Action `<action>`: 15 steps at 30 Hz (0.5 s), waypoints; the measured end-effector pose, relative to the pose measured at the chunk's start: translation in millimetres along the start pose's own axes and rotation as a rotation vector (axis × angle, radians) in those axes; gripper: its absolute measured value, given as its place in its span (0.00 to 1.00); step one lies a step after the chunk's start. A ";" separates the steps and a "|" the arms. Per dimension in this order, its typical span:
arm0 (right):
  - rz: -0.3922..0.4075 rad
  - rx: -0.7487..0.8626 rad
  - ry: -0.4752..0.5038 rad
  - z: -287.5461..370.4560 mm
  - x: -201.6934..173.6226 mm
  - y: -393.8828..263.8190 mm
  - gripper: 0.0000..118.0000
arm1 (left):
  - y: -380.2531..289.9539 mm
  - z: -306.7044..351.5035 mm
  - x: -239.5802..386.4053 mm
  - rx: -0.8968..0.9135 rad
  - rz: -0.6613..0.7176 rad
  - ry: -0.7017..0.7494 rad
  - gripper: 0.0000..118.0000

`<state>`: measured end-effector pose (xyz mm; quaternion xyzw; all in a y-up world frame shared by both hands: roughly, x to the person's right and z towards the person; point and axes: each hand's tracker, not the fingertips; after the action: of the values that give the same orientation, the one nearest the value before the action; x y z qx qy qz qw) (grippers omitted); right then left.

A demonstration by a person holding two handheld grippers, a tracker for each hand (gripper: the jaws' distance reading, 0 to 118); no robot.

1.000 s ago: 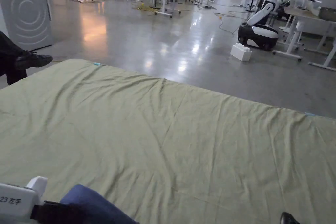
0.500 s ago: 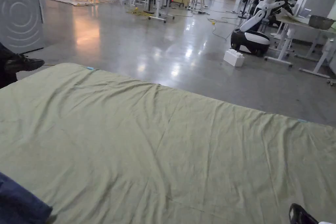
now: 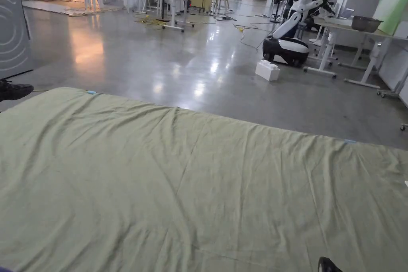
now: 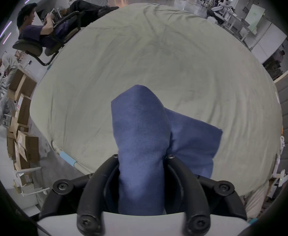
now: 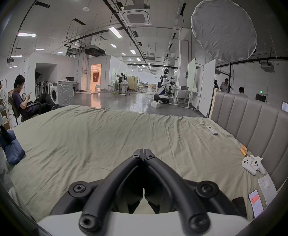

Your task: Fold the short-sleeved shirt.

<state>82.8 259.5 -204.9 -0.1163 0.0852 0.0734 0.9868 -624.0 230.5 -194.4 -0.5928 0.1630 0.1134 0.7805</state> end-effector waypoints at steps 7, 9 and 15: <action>0.002 0.005 0.003 2.6 4.8 0.8 0.00 | -0.7 6.7 7.5 0.039 -0.044 0.179 0.56; 0.002 0.009 0.000 3.4 7.0 1.9 0.00 | -0.4 16.6 14.7 0.093 -0.075 0.279 0.56; -0.008 0.012 -0.002 5.6 9.5 1.3 0.00 | -8.4 39.2 56.0 0.249 -0.233 0.366 0.56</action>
<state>92.7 263.2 -201.6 -0.1107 0.0844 0.0690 0.9878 -564.6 265.0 -199.2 -0.5173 0.2447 -0.1076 0.8130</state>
